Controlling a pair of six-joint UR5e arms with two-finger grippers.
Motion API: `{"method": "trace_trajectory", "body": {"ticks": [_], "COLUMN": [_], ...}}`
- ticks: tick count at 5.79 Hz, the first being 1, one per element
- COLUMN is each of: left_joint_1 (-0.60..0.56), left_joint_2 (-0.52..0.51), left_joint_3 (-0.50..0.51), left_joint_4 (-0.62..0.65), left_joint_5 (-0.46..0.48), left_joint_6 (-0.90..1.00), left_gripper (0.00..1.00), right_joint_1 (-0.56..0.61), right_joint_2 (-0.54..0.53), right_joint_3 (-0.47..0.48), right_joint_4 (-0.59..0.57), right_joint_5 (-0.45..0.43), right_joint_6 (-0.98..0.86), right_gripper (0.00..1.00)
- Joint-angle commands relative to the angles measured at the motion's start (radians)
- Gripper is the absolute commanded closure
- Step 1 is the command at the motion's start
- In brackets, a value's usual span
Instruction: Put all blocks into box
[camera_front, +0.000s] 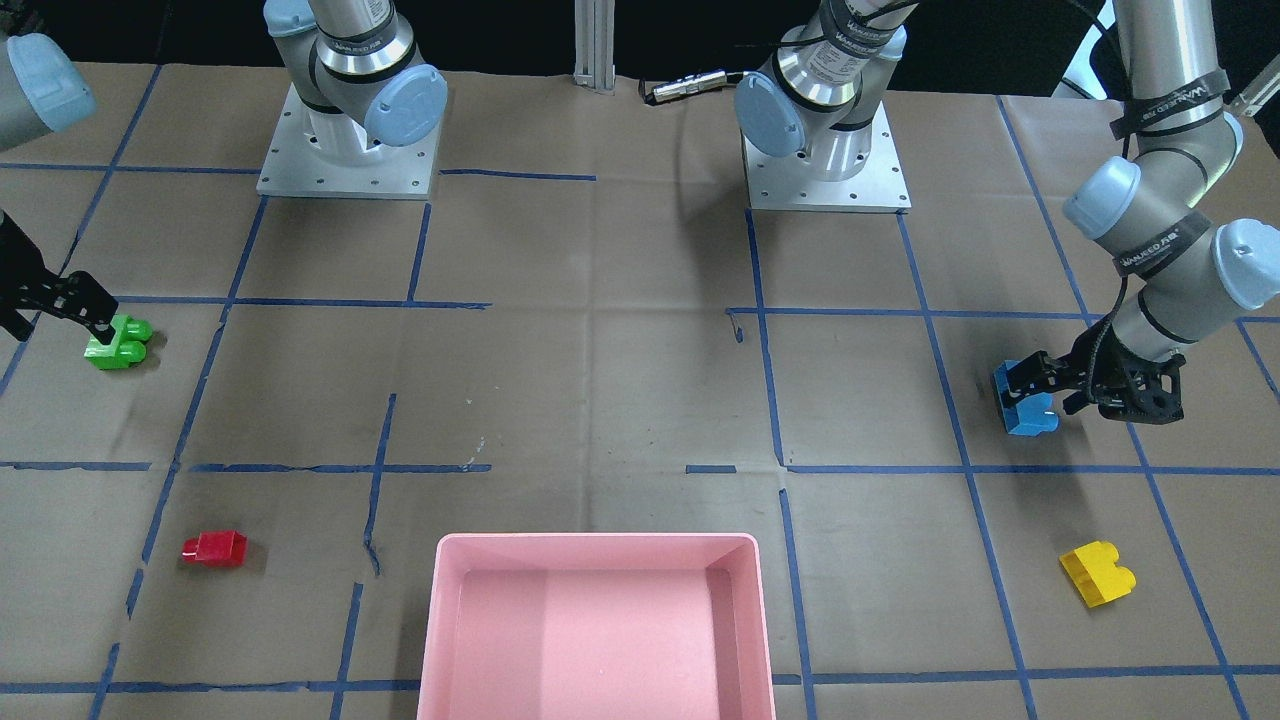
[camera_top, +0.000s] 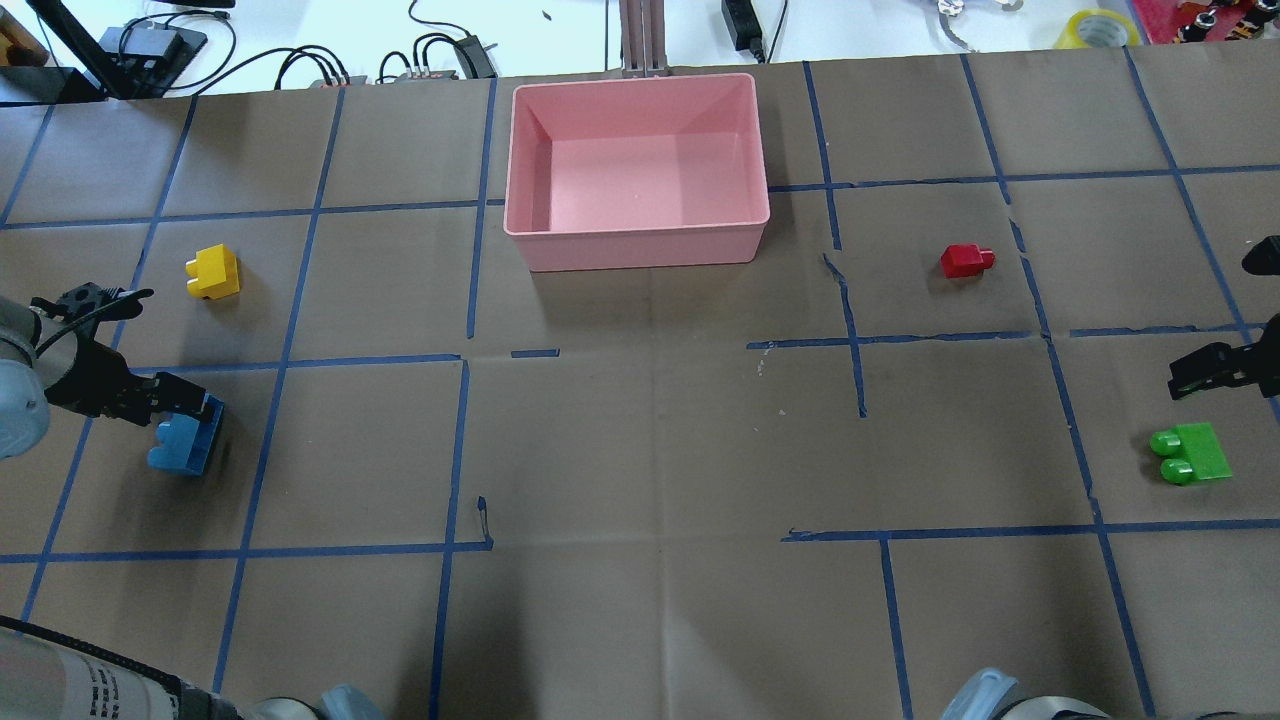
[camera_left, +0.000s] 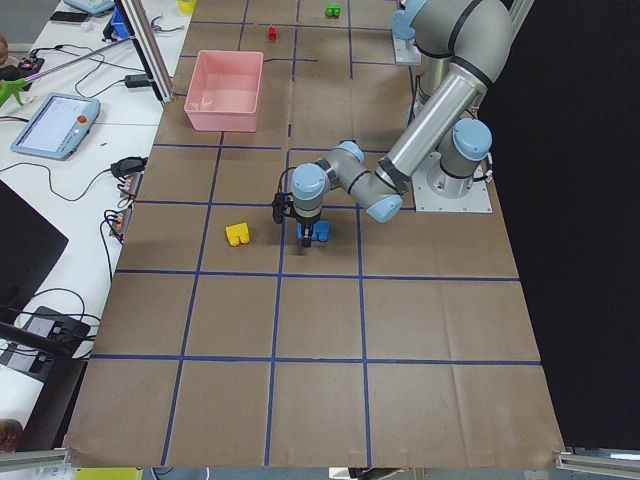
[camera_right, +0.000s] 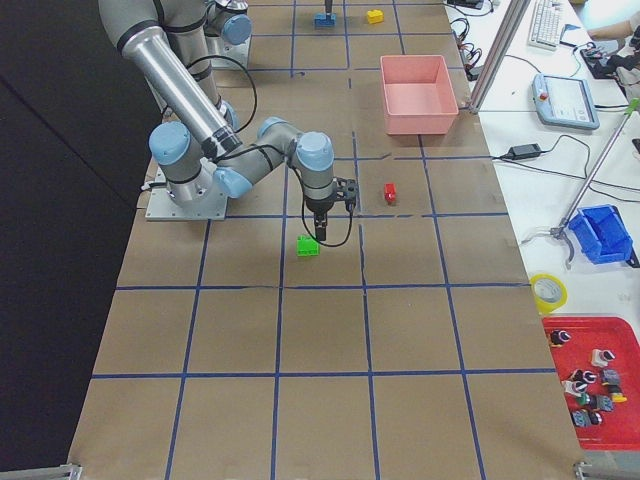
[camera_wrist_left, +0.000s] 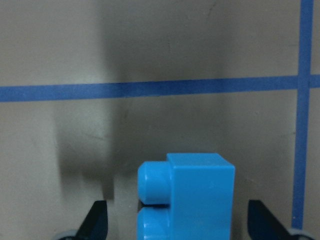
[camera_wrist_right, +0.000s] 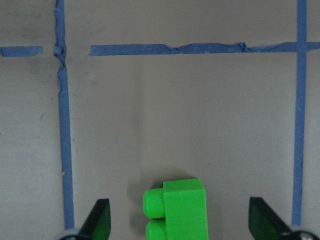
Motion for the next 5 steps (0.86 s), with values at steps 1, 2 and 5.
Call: {"method": "trace_trajectory", "body": {"ticks": [1, 2, 5], "left_joint_1": [0.003, 0.004, 0.006], "left_joint_2": [0.000, 0.000, -0.003], "left_joint_3": [-0.021, -0.021, -0.013], "left_joint_4": [0.001, 0.001, 0.003], "left_joint_5": [0.003, 0.004, 0.004], "left_joint_6": [0.004, 0.006, 0.008], "left_gripper": [0.03, 0.03, 0.09], "right_joint_1": [-0.005, -0.005, -0.005], "right_joint_2": [0.066, 0.072, 0.104], "right_joint_3": [0.034, 0.051, 0.066], "right_joint_4": [-0.089, -0.120, -0.139], "right_joint_5": [-0.003, -0.003, -0.011], "right_joint_6": [-0.005, 0.001, -0.002], "right_gripper": [0.02, 0.02, 0.02]}}
